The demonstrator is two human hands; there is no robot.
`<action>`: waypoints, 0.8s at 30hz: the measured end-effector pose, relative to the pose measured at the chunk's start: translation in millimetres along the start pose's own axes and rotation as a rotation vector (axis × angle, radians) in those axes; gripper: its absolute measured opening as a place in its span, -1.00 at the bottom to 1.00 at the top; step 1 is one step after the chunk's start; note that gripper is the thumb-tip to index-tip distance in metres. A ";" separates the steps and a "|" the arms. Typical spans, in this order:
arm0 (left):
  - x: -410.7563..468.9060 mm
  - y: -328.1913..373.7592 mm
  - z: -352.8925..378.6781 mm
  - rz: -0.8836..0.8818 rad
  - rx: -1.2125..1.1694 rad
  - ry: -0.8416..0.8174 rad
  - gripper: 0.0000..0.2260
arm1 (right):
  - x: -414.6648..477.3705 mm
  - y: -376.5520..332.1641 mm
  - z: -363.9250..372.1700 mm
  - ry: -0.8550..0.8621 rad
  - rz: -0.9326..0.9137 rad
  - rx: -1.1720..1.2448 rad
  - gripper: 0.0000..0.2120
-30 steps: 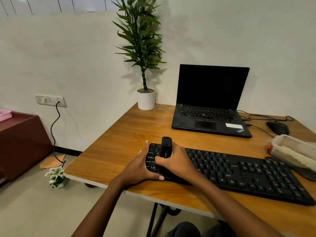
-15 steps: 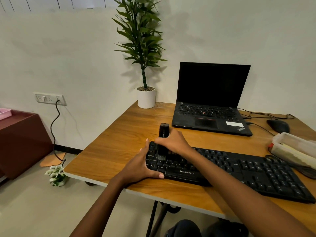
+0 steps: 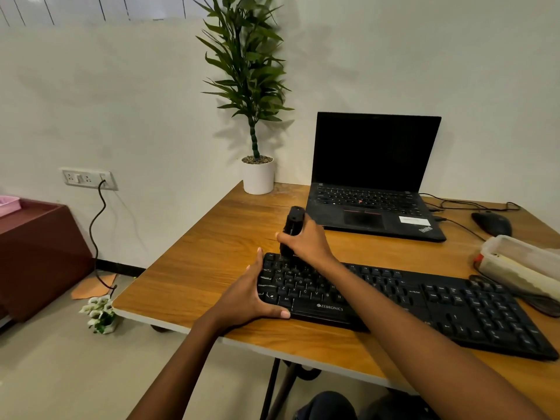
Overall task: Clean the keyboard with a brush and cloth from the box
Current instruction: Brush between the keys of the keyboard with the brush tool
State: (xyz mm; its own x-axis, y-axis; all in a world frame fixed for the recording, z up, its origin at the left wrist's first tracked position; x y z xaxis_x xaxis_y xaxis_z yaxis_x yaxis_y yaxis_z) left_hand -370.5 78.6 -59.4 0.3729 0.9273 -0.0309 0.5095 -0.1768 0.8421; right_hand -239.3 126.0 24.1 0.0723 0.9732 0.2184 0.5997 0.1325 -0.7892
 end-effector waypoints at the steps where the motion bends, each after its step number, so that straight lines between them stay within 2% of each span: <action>1: 0.3 0.1 0.0 -0.001 -0.004 0.001 0.34 | -8.2 0.8 6.2 -0.004 -0.029 0.003 -0.63; 3: 0.1 0.0 0.9 0.003 0.004 -0.004 0.32 | -25.5 0.7 18.7 -0.050 -0.063 -0.005 -0.66; 6: 1.0 -1.2 0.2 0.006 0.001 -0.006 0.32 | -16.8 -2.1 21.6 -0.165 -0.021 -0.002 -0.75; 11: -0.9 2.5 -0.6 0.011 0.000 0.007 0.34 | -3.6 -7.9 6.0 -0.069 -0.040 0.018 -0.68; 17: 0.4 -0.3 -0.1 0.006 0.018 0.005 0.33 | -26.3 -8.0 25.9 -0.251 -0.028 0.007 -0.78; 21: -0.6 1.5 0.7 0.010 -0.007 0.002 0.34 | -8.2 -3.1 2.4 -0.070 -0.015 0.043 -0.72; 24: 0.1 0.7 0.9 0.009 -0.012 -0.003 0.33 | -27.6 4.8 13.6 -0.070 -0.030 0.047 -0.66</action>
State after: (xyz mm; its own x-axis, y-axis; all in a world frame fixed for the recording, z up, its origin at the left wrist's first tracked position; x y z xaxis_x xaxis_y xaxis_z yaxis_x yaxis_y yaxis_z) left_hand -369.4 78.3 -59.3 0.3799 0.9247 -0.0246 0.4965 -0.1814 0.8488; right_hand -249.3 102.3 6.4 -0.0019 0.9792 0.2030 0.5628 0.1688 -0.8091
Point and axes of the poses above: each hand's wrist, its own x-axis towards the middle knuckle, its own z-axis out of the palm, y = z × x, the point moved 9 cm from there along x, towards the middle knuckle, and after that the axes turned 4 degrees about -x, right-handed, at the moved point
